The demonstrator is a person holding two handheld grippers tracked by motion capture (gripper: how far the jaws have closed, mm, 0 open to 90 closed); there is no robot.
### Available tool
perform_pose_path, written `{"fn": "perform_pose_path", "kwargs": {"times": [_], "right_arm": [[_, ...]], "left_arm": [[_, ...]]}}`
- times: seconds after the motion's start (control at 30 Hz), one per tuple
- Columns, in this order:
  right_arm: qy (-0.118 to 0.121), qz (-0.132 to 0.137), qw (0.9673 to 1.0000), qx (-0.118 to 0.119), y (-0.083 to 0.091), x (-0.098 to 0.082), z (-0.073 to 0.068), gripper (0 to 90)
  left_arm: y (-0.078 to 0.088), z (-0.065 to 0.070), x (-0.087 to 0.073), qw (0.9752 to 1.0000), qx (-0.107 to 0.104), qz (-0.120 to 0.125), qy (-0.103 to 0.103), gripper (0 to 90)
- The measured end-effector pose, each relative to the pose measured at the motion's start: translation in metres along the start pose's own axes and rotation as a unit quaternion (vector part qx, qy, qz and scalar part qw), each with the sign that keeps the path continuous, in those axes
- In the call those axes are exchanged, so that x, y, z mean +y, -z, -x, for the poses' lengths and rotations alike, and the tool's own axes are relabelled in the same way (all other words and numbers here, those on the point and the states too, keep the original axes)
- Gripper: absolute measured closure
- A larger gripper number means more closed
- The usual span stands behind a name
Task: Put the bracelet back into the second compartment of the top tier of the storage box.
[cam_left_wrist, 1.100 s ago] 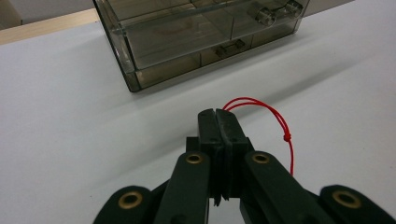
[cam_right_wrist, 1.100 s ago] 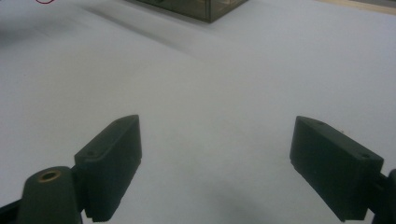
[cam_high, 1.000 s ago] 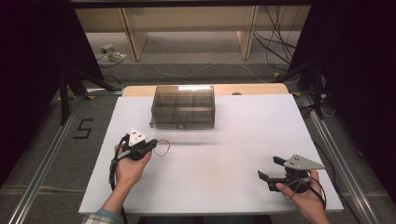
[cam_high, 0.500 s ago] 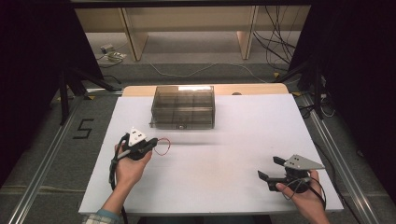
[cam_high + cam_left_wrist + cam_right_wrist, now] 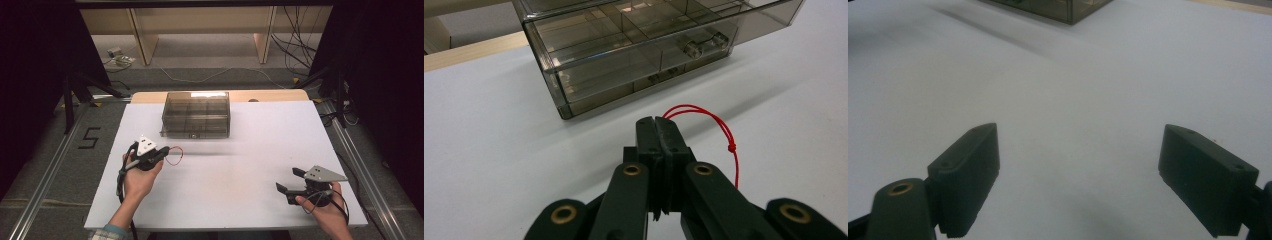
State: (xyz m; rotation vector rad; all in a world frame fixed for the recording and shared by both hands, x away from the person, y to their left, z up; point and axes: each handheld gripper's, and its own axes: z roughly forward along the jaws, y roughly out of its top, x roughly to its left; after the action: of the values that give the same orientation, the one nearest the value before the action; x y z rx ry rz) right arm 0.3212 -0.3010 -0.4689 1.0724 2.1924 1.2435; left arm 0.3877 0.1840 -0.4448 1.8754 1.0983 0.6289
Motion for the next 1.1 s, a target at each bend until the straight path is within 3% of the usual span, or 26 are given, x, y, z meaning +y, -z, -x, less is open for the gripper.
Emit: {"fn": "perform_pose_path", "kwargs": {"times": [1.1], "right_arm": [[-0.003, 0.001, 1.0, -0.001, 0.0, 0.0, 0.0, 17.4]], "left_arm": [[-0.002, 0.011, 0.015, 0.9998, -0.006, 0.012, -0.012, 89.8]]}}
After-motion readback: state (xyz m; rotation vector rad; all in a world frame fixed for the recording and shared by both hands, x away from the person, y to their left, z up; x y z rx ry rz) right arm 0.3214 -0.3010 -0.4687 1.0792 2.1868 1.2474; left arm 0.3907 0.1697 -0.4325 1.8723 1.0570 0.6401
